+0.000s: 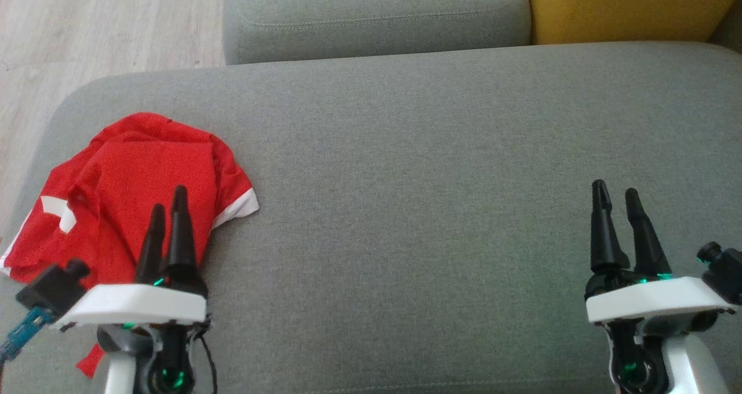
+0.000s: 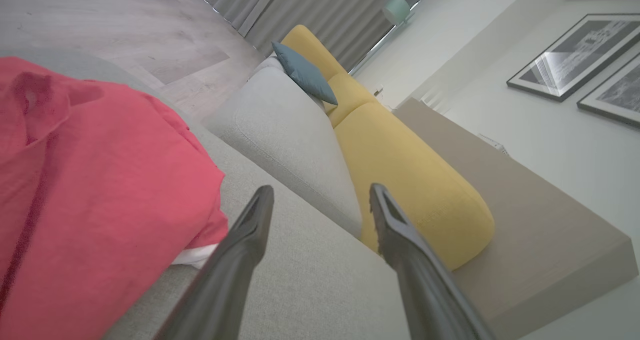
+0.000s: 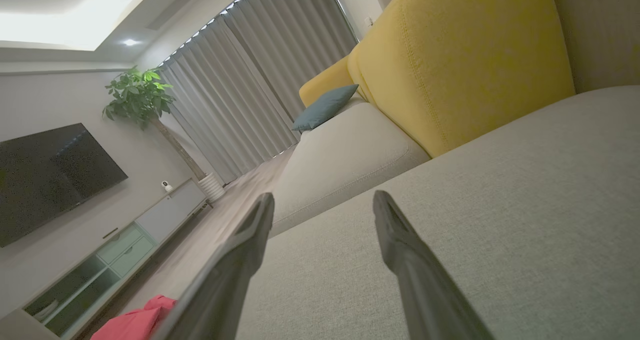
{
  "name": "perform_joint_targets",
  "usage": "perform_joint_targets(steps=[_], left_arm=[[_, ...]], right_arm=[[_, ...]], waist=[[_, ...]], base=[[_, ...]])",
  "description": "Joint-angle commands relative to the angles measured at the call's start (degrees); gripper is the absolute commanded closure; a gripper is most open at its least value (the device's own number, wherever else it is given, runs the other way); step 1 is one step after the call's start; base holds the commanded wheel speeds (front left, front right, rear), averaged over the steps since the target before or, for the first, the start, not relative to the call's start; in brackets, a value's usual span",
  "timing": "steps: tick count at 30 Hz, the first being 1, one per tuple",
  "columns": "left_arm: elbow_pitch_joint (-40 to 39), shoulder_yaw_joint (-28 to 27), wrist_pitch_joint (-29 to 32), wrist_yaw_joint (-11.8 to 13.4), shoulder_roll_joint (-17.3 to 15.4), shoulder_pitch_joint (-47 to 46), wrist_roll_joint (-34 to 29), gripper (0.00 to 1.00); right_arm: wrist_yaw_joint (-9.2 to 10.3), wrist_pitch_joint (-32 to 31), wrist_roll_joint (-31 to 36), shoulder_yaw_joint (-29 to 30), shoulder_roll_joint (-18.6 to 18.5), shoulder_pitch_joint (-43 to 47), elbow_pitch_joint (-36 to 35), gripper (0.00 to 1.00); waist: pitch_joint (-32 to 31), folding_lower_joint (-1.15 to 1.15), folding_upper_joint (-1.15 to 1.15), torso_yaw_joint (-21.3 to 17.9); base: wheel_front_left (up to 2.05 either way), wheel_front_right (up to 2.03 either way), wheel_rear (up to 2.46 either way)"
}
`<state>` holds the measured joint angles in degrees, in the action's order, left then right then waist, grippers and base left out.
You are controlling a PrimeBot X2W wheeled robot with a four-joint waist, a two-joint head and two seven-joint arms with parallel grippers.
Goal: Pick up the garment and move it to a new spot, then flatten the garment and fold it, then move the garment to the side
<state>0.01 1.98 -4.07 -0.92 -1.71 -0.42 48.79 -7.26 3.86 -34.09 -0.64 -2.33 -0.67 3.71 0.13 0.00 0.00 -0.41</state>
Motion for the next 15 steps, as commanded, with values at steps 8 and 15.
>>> perform_joint_targets(steps=[8,15], left_arm=[[-3.40,3.45,-1.96,2.85,-2.20,-1.88,-10.92,0.00],[-4.36,7.77,-2.96,6.03,-4.71,-2.18,-16.51,0.00]], right_arm=[[-0.15,2.09,9.10,-1.52,-0.38,-2.08,-3.46,0.00],[-0.16,3.10,13.92,-1.50,-0.39,-1.76,-3.58,0.00]], waist=[[0.05,0.00,0.00,0.07],[0.03,0.00,0.00,0.24]], base=[[0.00,0.00,0.00],[0.00,0.00,0.00]])
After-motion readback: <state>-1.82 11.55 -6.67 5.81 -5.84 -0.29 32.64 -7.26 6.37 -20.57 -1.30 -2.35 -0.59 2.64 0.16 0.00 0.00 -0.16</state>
